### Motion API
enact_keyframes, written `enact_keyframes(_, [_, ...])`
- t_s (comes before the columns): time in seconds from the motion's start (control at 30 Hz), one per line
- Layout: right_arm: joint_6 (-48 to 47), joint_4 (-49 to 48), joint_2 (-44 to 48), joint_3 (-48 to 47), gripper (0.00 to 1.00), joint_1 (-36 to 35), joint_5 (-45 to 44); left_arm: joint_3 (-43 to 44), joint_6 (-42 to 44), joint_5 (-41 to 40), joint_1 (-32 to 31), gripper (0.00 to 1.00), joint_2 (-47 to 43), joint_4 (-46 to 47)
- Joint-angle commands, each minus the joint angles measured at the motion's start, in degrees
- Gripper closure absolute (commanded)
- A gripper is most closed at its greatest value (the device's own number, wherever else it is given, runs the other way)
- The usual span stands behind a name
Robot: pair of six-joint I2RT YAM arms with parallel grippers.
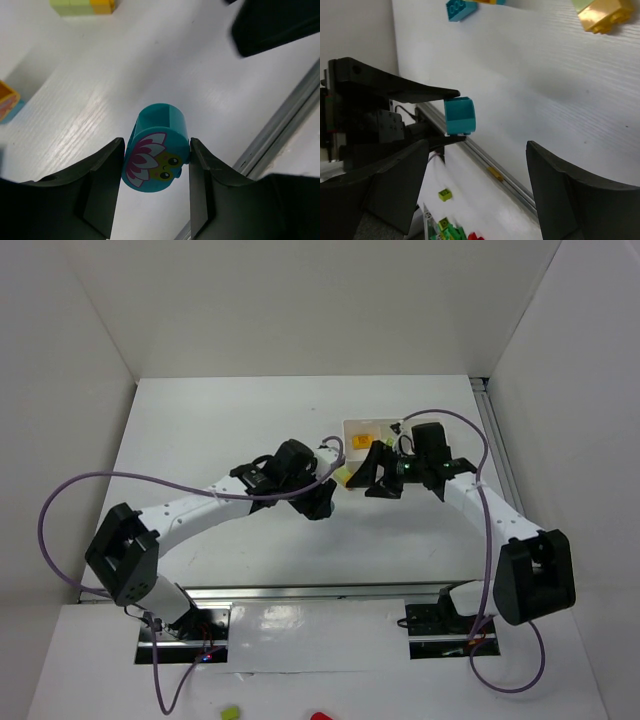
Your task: Sort the legos into containers by color
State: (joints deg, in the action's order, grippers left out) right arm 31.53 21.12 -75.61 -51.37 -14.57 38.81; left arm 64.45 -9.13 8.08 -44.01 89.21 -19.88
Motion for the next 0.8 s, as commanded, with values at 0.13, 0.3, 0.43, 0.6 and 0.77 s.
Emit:
enact_keyframes(0.13, [4.68,-7.15,-2.69,0.13,0.15,-1.42,7.86,1.12,5.96,11.17,0.15,0.91,-3.87,4.5])
enact_keyframes(0.3, [5.74,-9.08,-4.54,-1.18,0.15,-4.41,8.39,1.64,5.96,12.31,0.15,0.92,-3.87,4.5])
enact_keyframes(0.43, [3.8,-7.07,-7.79,-2.32,0.15,-7.93,8.92,1.65,5.96,11.09,0.15,0.97,-4.39,4.5])
enact_keyframes(0.6, [3.28,-7.59,-9.02,-1.71,0.22,-10.83,8.92,1.65,5.43,8.71,0.15,0.98,-4.92,5.03])
enact_keyframes(0.77, [4.41,-9.52,-9.02,-1.1,0.55,-10.83,10.24,1.65,5.96,8.71,0.15,0.98,-4.92,5.64])
